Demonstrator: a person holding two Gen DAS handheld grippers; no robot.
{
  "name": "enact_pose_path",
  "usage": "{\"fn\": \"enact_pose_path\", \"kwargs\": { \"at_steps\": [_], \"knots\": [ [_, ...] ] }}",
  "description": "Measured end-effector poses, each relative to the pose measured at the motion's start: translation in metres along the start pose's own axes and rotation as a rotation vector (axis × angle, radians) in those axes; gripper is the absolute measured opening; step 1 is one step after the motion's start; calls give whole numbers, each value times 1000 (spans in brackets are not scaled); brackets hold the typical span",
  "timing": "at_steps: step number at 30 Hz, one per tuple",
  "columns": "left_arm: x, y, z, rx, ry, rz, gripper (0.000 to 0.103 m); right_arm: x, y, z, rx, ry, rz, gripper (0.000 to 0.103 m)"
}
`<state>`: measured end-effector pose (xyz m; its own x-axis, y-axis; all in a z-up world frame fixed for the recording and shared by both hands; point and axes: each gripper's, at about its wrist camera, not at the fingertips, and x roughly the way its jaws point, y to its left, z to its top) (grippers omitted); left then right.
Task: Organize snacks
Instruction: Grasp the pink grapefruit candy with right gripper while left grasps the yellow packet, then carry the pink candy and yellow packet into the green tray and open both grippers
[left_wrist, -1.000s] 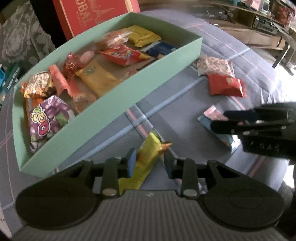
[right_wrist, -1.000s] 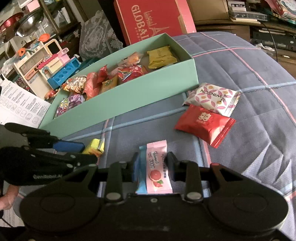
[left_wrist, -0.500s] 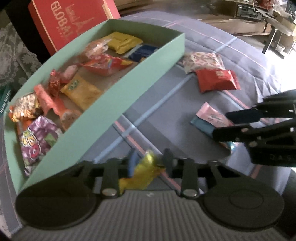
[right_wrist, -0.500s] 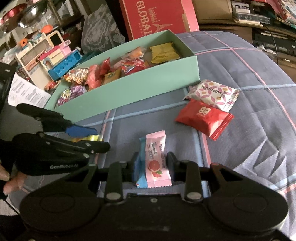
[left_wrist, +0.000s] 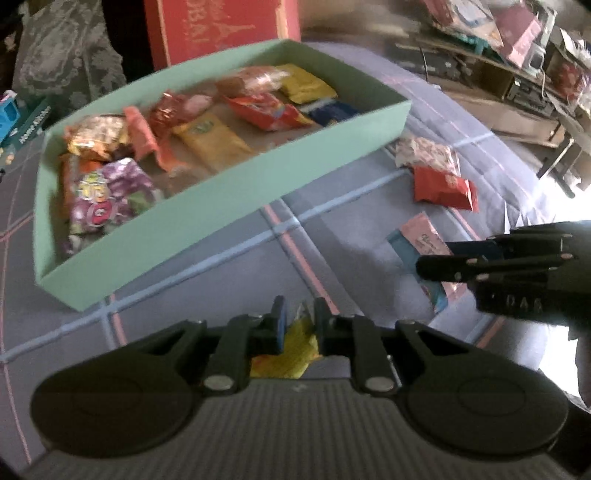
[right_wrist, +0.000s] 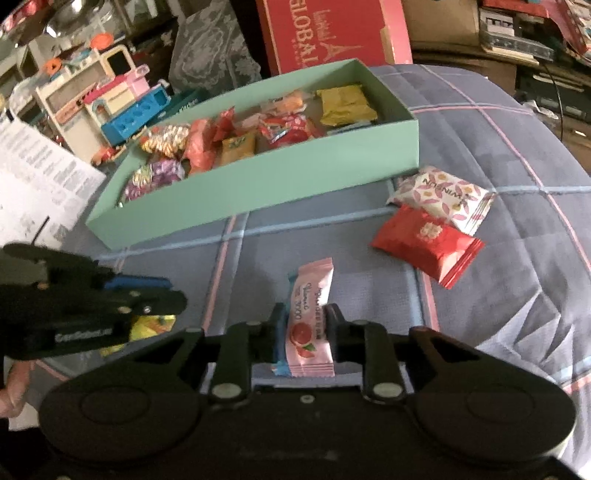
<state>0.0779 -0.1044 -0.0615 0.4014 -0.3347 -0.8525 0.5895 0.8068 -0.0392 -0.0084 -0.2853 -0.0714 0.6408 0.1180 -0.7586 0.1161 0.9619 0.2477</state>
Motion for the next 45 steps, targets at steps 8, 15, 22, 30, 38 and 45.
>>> {"fn": "enact_pose_path", "kwargs": {
  "at_steps": [8,15,22,30,38,45],
  "knots": [
    [-14,16,-8,-40,-39,-25,18,3,8,5,-19,19,-21,22],
    [-19,19,-22,17,-51,0,57,6,8,0,-20,44,-33,23],
    [-20,29,-31,84,-15,-18,57,8,8,-2,-10,57,-32,23],
    [-12,-1,-35,273,22,-68,53,11,9,-3,-2,65,-25,23],
    [-6,8,-32,115,10,-34,13,12,13,0,-7,60,-13,22],
    [-26,34,-16,-60,-41,-39,13,-1,19,19,9,25,32,22]
  ]
}}
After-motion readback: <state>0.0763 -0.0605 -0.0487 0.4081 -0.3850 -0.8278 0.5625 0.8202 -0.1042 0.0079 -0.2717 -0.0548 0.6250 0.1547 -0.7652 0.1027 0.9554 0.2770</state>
